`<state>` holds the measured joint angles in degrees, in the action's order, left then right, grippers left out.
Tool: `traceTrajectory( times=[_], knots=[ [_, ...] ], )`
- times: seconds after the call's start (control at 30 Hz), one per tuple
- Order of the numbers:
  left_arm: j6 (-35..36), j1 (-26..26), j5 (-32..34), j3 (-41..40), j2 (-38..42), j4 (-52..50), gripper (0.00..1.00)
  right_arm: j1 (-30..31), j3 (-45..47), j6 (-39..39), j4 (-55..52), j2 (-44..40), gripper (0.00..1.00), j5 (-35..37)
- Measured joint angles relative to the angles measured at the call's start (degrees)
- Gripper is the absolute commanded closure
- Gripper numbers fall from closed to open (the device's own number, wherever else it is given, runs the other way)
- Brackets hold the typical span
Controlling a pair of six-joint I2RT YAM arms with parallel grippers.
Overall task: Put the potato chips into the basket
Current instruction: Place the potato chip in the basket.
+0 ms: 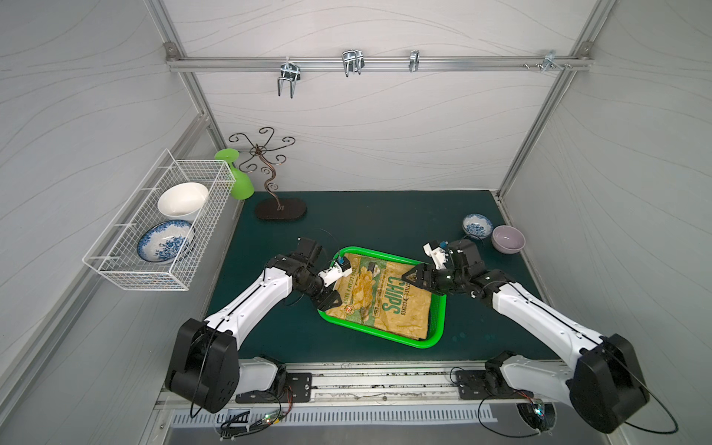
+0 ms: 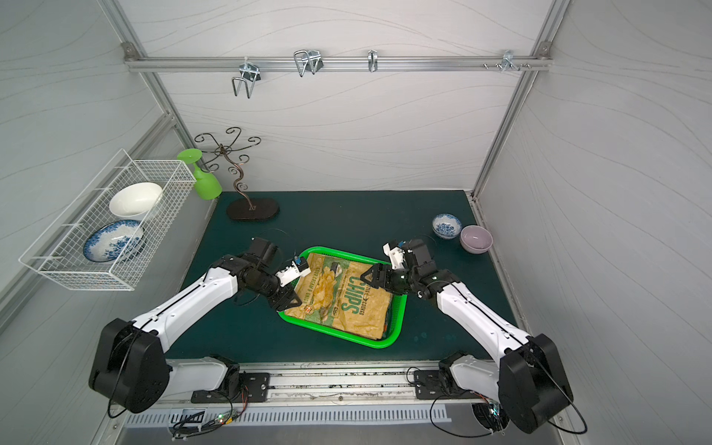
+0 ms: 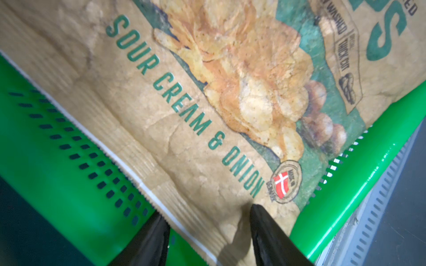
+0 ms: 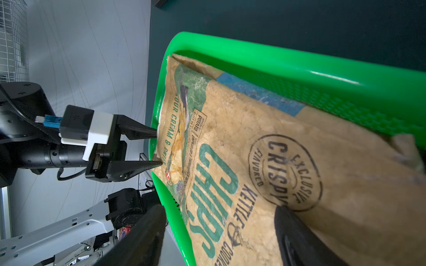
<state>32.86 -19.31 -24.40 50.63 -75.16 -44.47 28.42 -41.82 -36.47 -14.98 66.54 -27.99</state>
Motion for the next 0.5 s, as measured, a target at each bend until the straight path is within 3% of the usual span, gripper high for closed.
traceTrajectory(
  times=[0.2,0.5],
  knots=[
    [-0.1,-0.1,-0.2,0.0,0.1,-0.2,0.39,-0.3,-0.3,1.4,-1.9,-2.0,0.19,0.2],
    [-1.8,0.1,0.7,4.6,3.4,-5.1,0.26,-0.3,-3.6,5.4,-6.6,-9.6,0.16,1.3]
  ],
)
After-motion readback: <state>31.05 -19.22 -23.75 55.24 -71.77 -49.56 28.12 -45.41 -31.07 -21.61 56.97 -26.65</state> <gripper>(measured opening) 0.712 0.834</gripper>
